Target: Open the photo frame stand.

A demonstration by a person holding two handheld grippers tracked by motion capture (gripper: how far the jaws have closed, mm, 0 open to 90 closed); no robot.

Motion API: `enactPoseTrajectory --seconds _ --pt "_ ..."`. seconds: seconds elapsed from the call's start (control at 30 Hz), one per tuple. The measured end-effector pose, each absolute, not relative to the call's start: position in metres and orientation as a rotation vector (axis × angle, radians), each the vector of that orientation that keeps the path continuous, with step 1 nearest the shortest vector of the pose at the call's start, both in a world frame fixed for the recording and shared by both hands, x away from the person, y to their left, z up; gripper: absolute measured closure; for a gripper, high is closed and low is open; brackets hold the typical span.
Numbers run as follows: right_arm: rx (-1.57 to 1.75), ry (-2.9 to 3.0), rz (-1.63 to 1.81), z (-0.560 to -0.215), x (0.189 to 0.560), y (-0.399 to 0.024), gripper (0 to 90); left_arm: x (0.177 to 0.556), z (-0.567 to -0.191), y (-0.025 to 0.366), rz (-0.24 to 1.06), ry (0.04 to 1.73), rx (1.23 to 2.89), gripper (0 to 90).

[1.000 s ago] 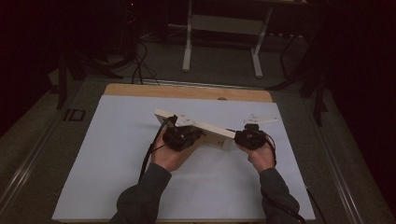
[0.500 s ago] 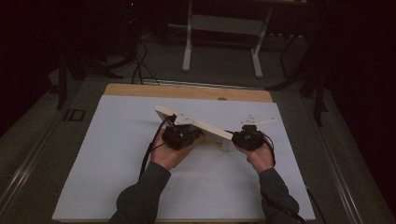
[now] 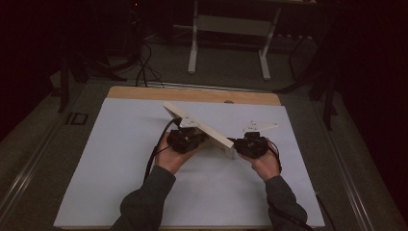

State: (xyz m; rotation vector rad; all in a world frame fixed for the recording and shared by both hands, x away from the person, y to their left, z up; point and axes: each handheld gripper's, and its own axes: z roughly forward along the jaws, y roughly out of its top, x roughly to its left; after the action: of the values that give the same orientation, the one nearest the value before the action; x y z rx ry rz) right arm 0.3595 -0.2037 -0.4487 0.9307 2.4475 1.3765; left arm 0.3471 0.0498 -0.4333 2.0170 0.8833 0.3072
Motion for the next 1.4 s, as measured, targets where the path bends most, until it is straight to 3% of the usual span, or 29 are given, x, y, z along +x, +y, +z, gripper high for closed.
enactPoseTrajectory --seconds 1.4 --pt "0.87 2.51 1.371 -0.451 0.345 -0.198 90.0 0.361 -0.441 0.055 0.254 0.87 2.002 90.0"
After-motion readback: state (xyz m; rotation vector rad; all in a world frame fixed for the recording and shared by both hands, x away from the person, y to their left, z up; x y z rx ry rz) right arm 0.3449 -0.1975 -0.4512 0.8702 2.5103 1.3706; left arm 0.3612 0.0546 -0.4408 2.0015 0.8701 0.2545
